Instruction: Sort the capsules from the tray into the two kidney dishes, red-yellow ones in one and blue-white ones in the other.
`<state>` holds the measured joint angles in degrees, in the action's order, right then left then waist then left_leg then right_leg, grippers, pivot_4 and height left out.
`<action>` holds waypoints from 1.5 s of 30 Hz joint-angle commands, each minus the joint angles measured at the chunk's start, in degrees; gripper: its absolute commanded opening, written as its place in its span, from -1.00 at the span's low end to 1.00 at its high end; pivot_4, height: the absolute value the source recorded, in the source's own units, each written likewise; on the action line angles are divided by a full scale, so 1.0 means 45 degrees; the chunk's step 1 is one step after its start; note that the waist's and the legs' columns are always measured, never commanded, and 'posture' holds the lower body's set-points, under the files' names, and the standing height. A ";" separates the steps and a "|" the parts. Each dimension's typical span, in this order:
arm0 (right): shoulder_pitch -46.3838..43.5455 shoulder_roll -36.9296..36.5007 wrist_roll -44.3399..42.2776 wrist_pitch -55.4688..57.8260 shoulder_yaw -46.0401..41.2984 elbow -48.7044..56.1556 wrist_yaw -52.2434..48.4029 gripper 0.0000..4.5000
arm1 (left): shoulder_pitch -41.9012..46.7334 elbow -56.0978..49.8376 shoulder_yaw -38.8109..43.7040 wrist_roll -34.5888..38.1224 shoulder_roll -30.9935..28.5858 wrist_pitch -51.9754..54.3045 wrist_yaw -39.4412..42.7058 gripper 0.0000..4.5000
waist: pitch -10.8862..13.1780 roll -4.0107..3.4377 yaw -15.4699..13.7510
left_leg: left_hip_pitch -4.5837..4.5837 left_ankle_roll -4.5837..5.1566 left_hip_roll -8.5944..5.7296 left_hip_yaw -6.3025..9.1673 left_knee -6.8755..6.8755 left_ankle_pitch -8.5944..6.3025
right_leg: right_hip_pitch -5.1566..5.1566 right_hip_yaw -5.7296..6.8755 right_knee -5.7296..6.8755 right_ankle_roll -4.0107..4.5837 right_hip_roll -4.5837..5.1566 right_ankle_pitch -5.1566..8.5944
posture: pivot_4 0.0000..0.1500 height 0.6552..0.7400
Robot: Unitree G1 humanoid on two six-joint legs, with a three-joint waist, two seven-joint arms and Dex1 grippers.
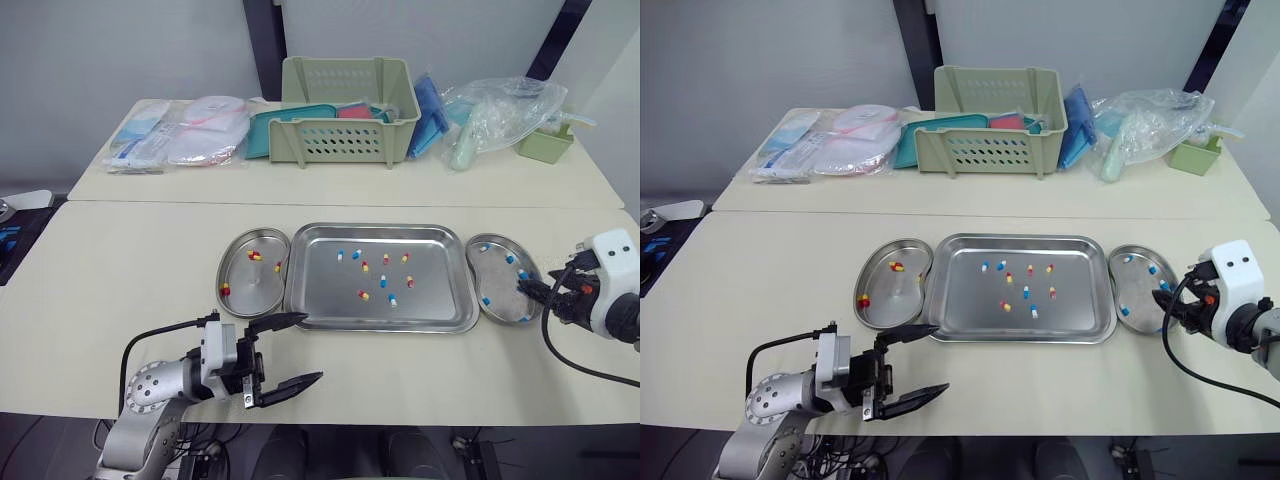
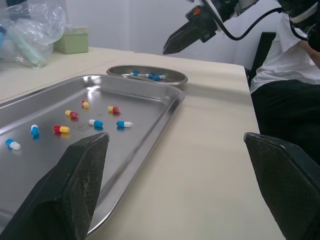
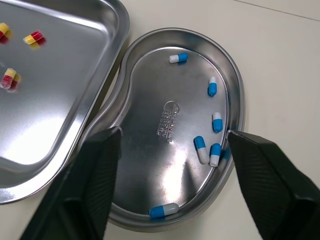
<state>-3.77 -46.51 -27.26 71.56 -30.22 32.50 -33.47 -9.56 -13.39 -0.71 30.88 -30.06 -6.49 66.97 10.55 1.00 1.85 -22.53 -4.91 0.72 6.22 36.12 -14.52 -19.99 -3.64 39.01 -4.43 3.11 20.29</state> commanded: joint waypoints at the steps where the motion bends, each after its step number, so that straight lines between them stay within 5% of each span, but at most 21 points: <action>1: 0.0718 -0.0580 -0.0120 -0.1382 -0.0643 0.0467 -0.0859 0.99 | -0.0111 -0.0987 0.0550 0.0323 -0.0272 0.1253 -0.1207 1.00 | 0.0000 0.0000 -0.0010 | -0.0002 0.0000 0.0000 0.0003 0.0001 0.0000 | 0.0001 0.0002 0.0000 0.0000 0.0000 0.0000 | 1.00 1.00; 8: 0.3570 -0.0904 0.1346 -0.7660 -0.1078 -0.0827 -0.3296 0.99 | -0.0697 -0.1580 0.2285 -0.0101 -0.1310 0.4029 -0.4012 1.00 | 0.0000 0.0002 -0.0008 | 0.0003 0.0000 0.0000 0.0001 0.0006 0.0000 | 0.0007 0.0002 -0.0003 -0.0002 0.0001 0.0000 | 1.00 1.00; 15: 0.5620 -0.1663 0.2236 -1.2419 -0.2184 -0.3627 -0.6311 0.99 | -0.1787 0.0622 0.5996 -0.0010 -0.2545 0.3872 -0.3696 1.00 | 0.0001 0.0003 0.0013 | 0.0027 0.0000 0.0003 -0.0003 0.0001 0.0000 | 0.0024 0.0002 -0.0002 -0.0001 -0.0001 0.0000 | 1.00 1.00; 23: 0.5721 -0.2314 0.2195 -1.4354 -0.2883 -0.7038 -0.7594 0.99 | -0.1962 0.5143 0.7651 -0.1056 -0.3826 0.2267 -0.2516 1.00 | 0.0007 0.0014 0.0024 | 0.0124 0.0000 0.0003 -0.0024 -0.0021 -0.0002 | 0.0111 -0.0010 -0.0022 0.0004 0.0001 0.0006 | 1.00 1.00; 30: 0.5814 -0.2515 0.2217 -1.4754 -0.2926 -0.7757 -0.8059 0.99 | -0.2017 0.5981 0.7782 -0.1379 -0.3800 0.1557 -0.2367 1.00 | 0.0006 0.0016 0.0017 | 0.0126 -0.0002 0.0006 -0.0023 -0.0021 -0.0003 | 0.0117 -0.0010 -0.0022 0.0003 0.0003 0.0005 | 1.00 1.00; 35: 0.5839 -0.2497 0.2355 -1.4962 -0.2876 -0.8024 -0.8052 0.99 | -0.2416 0.4546 0.7714 -0.0781 -0.3467 0.2173 -0.2324 1.00 | 0.0006 0.0016 0.0016 | 0.0129 -0.0002 0.0007 -0.0023 -0.0021 -0.0003 | 0.0121 -0.0011 -0.0022 0.0003 0.0003 0.0005 | 1.00 1.00; 45: 0.6270 -0.2419 0.2417 -1.5301 -0.2923 -0.8349 -0.8127 0.99 | -0.4112 -0.2946 0.5324 0.0167 -0.1009 0.3889 -0.3856 1.00 | 0.0006 0.0017 -0.0004 | 0.0146 -0.0004 0.0006 -0.0031 -0.0014 -0.0004 | 0.0154 -0.0020 -0.0030 0.0001 0.0008 0.0004 | 1.00 1.00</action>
<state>24.10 -56.61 -16.46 3.69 -41.41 -5.12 -69.91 -27.69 -23.02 23.77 31.18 -34.50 10.87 50.75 10.58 1.08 1.83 -21.87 -4.92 0.74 6.08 36.06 -14.54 -19.29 -3.74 38.87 -4.43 3.14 20.31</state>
